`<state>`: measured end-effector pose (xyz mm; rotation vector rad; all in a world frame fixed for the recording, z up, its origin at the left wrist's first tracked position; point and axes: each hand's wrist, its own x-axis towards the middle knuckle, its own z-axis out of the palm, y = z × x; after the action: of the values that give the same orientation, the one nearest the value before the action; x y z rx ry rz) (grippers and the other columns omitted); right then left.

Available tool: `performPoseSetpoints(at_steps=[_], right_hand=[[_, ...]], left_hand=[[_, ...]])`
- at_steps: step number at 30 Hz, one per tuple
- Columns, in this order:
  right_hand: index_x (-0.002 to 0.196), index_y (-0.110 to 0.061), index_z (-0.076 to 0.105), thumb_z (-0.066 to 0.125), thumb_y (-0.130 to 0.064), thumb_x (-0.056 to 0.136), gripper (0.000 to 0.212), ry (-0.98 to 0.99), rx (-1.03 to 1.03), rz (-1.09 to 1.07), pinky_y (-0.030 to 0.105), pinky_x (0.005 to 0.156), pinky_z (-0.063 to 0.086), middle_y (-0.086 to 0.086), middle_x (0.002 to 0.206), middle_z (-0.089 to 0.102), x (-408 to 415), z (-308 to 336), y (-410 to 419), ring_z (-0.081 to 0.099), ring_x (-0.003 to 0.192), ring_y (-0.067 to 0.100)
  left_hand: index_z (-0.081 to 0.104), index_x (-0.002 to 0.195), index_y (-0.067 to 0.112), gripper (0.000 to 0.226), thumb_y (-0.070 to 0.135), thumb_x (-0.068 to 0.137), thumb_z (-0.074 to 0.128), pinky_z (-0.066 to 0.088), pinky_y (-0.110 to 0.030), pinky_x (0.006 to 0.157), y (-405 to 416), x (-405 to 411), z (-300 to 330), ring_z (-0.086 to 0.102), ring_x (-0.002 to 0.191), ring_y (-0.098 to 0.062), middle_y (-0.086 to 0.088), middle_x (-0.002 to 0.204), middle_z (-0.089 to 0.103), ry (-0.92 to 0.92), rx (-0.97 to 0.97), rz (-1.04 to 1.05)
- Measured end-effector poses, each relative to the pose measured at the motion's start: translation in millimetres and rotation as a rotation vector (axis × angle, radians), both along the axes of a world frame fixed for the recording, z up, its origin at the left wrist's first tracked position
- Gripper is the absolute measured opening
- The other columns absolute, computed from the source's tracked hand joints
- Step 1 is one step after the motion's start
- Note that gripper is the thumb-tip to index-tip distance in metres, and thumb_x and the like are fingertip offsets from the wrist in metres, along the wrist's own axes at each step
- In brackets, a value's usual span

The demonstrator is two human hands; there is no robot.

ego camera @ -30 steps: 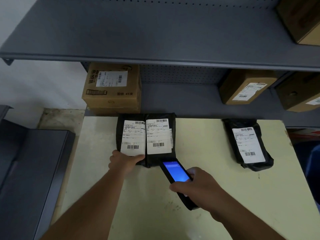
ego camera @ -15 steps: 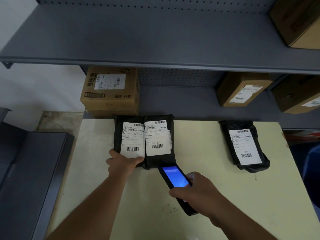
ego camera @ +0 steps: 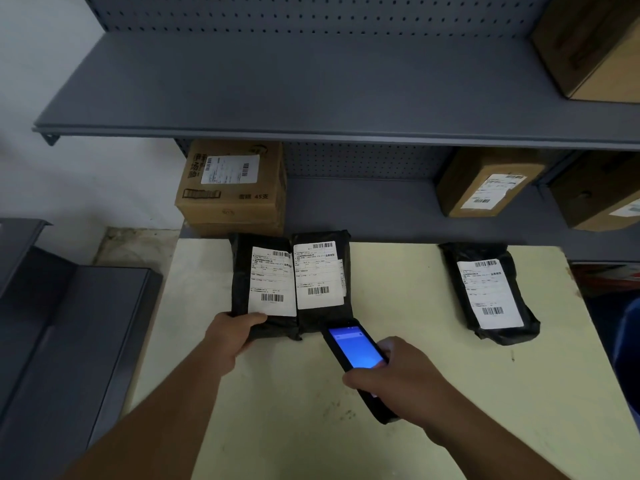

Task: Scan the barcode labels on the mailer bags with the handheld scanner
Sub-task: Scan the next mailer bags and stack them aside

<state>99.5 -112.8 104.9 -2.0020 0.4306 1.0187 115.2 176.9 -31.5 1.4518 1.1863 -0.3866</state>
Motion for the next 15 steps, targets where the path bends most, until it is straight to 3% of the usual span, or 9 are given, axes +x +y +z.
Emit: performPoseSetpoints(at_steps=[4,10,15], right_hand=[[0.107,-0.015,0.064,0.087,-0.038,0.069,0.05,-0.003,0.007,0.004,0.027,0.055,0.048,0.004,0.088,0.07,-4,4,-6,0.06,0.062,0.016],[0.107,-0.017,0.065,0.087,-0.038,0.07,0.048,-0.019,0.005,0.02,0.026,0.057,0.05,0.014,0.107,0.079,-6,11,-12,0.063,0.066,0.015],[0.105,-0.017,0.065,0.086,-0.04,0.066,0.049,-0.033,0.017,0.034,0.026,0.056,0.051,0.013,0.105,0.08,-5,18,-14,0.065,0.066,0.016]], left_hand=[[0.073,0.1,0.004,0.016,0.007,0.088,0.082,0.061,-0.04,0.096,7,-8,10,0.071,0.1,-0.026,-0.018,0.117,0.075,-0.067,-0.117,0.072],[0.068,0.13,0.001,0.038,0.005,0.093,0.076,0.057,-0.037,0.095,9,-20,24,0.071,0.114,-0.03,-0.017,0.126,0.074,-0.22,-0.103,0.075],[0.058,0.142,-0.001,0.051,0.003,0.094,0.075,0.055,-0.038,0.102,9,-21,32,0.07,0.12,-0.032,-0.017,0.133,0.07,-0.342,-0.057,0.063]])
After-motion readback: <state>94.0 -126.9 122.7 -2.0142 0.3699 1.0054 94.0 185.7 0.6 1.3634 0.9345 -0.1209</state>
